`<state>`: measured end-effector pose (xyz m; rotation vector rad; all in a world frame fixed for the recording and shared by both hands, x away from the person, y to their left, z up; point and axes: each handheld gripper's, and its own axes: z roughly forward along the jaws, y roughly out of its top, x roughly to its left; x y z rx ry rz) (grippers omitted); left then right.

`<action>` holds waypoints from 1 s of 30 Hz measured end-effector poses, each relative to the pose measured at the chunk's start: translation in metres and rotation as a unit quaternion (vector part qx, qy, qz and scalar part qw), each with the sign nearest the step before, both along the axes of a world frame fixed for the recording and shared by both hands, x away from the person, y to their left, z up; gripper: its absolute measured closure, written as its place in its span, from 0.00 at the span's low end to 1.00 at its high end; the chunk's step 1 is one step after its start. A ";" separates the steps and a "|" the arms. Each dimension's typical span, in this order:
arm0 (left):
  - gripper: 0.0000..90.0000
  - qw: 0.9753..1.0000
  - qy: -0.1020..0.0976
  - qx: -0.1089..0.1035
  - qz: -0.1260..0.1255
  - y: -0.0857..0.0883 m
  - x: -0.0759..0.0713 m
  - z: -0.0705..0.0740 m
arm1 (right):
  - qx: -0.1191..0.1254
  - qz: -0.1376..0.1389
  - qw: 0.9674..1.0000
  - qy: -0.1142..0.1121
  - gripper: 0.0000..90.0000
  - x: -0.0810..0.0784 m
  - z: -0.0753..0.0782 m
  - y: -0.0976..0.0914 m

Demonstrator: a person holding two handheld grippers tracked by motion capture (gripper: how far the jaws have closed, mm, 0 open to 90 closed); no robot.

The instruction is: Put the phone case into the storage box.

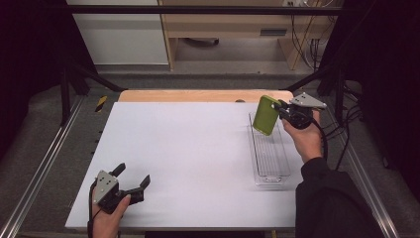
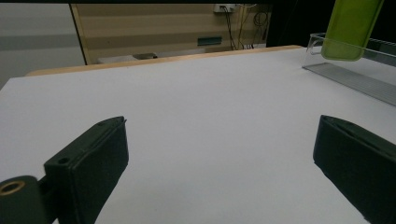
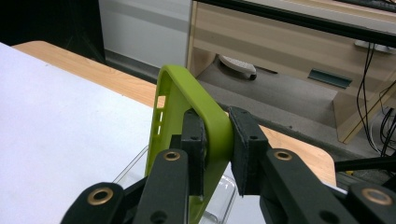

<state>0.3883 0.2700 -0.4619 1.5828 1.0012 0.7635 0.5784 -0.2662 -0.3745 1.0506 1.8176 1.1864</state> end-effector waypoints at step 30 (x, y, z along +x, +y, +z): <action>0.03 1.000 0.000 0.002 -0.001 -0.003 0.000 0.000 | -0.008 0.007 1.000 -0.005 0.85 0.008 -0.009 0.012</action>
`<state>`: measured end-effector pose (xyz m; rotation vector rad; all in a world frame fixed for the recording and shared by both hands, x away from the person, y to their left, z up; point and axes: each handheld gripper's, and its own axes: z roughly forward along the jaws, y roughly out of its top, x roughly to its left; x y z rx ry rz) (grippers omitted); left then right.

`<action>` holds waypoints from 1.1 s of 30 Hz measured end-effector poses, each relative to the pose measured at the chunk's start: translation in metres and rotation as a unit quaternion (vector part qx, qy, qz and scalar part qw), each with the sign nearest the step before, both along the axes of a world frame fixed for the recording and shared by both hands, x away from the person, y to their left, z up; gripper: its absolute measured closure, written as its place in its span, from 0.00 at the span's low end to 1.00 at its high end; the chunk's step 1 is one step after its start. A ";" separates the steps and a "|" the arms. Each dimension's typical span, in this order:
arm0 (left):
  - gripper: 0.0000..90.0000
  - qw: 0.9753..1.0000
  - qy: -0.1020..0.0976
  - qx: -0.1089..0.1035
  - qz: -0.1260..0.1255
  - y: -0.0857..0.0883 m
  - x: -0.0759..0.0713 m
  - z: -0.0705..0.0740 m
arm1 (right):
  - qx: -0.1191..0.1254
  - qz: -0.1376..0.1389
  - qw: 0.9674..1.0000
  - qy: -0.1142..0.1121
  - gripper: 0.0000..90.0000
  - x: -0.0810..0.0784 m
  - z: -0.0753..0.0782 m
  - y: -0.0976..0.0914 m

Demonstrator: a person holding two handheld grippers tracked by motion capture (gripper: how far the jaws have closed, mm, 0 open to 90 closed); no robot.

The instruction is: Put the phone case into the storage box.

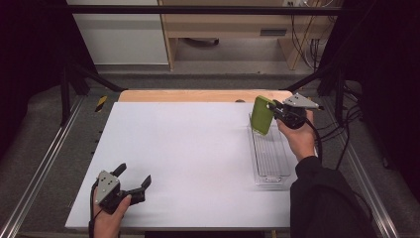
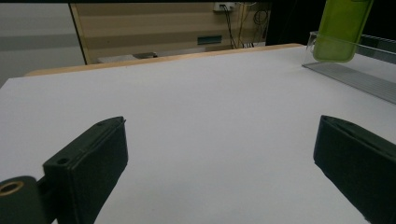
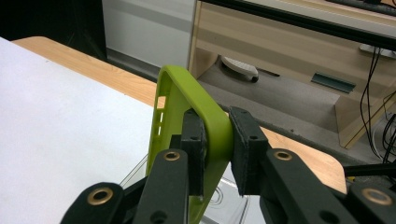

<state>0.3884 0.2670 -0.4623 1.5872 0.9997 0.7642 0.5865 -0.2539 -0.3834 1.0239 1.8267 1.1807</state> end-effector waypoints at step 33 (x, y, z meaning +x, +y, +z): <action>0.03 1.000 0.001 0.001 -0.002 0.000 0.000 0.000 | -0.013 -0.002 1.000 0.011 0.85 0.010 -0.010 0.005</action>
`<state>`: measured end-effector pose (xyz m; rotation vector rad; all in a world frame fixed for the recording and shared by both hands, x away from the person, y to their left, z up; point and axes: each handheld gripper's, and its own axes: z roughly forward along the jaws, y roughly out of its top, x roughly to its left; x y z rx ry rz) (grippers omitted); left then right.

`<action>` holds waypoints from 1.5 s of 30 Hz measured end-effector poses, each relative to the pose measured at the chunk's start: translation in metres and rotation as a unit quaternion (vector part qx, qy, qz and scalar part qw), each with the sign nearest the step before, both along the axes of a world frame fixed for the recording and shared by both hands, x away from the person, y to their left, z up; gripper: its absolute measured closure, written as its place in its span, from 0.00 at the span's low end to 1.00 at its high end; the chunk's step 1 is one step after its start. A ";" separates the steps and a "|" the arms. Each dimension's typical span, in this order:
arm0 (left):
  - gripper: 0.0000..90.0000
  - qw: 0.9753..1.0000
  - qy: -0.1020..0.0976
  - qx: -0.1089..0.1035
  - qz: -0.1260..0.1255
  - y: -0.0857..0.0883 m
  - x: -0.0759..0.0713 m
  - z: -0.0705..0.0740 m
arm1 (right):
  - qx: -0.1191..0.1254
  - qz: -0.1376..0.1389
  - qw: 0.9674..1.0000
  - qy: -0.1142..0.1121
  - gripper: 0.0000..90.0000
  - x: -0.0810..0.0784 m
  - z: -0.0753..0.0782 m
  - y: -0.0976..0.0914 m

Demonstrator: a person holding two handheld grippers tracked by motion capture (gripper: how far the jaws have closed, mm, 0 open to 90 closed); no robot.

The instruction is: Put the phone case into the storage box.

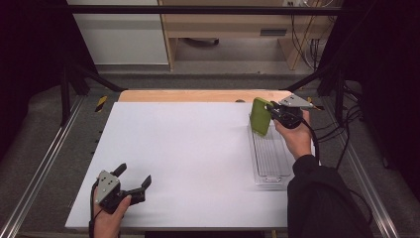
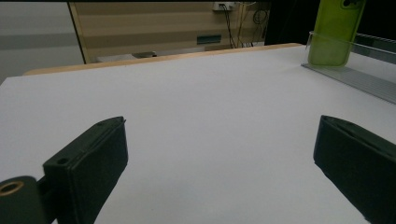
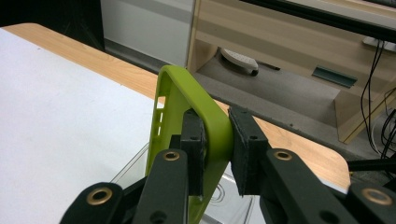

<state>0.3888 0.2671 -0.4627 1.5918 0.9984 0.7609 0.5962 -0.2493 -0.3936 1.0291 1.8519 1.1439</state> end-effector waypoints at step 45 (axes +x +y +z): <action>0.03 1.000 0.002 0.001 0.000 0.000 0.001 -0.001 | 0.010 -0.077 0.997 0.009 0.76 0.024 -0.008 0.004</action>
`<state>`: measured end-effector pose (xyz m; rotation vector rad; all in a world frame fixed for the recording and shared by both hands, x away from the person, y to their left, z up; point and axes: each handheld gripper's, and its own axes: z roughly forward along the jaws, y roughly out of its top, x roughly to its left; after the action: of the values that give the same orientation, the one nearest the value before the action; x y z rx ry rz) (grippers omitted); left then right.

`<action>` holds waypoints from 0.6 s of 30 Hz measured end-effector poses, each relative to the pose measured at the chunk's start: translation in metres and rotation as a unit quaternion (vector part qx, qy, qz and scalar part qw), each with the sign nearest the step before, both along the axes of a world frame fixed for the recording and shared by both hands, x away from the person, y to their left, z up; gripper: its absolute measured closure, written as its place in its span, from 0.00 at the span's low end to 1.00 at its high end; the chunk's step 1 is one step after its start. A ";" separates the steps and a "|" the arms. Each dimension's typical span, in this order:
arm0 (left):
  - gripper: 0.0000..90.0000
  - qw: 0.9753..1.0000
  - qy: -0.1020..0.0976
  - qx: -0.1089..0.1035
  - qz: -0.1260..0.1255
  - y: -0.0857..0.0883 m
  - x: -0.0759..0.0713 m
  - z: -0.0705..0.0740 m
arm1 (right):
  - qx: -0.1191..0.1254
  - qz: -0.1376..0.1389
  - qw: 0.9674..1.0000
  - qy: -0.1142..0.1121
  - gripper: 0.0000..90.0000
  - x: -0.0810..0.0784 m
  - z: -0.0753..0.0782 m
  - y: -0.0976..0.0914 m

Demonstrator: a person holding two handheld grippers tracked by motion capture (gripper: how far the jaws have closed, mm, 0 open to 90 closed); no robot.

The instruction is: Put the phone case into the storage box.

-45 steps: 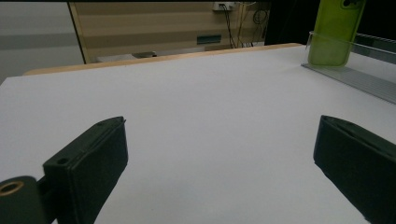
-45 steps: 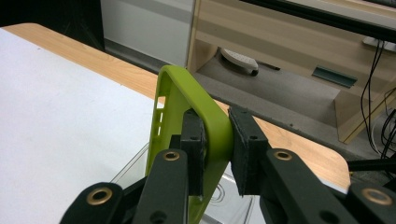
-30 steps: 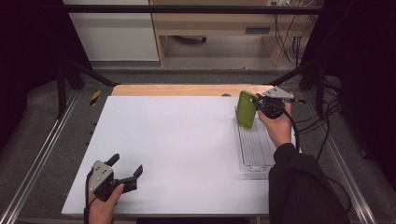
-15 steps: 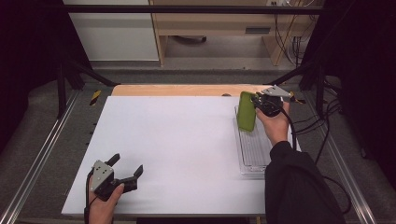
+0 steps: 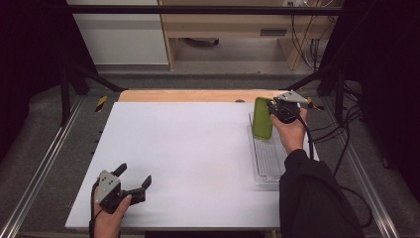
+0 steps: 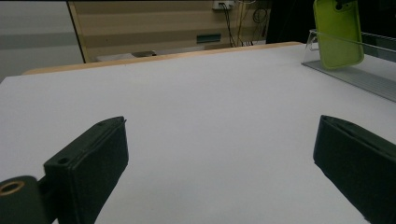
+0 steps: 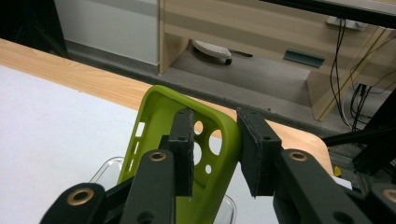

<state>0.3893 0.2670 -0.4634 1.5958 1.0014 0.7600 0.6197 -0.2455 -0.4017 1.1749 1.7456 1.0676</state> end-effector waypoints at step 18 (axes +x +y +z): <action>0.03 1.000 -0.001 0.000 -0.003 0.000 0.000 0.000 | -0.005 -0.026 1.000 -0.003 0.69 0.003 -0.003 0.002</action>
<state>0.3894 0.2667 -0.4634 1.5969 0.9955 0.7576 0.6228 -0.2440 -0.4049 1.2037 1.7054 1.0297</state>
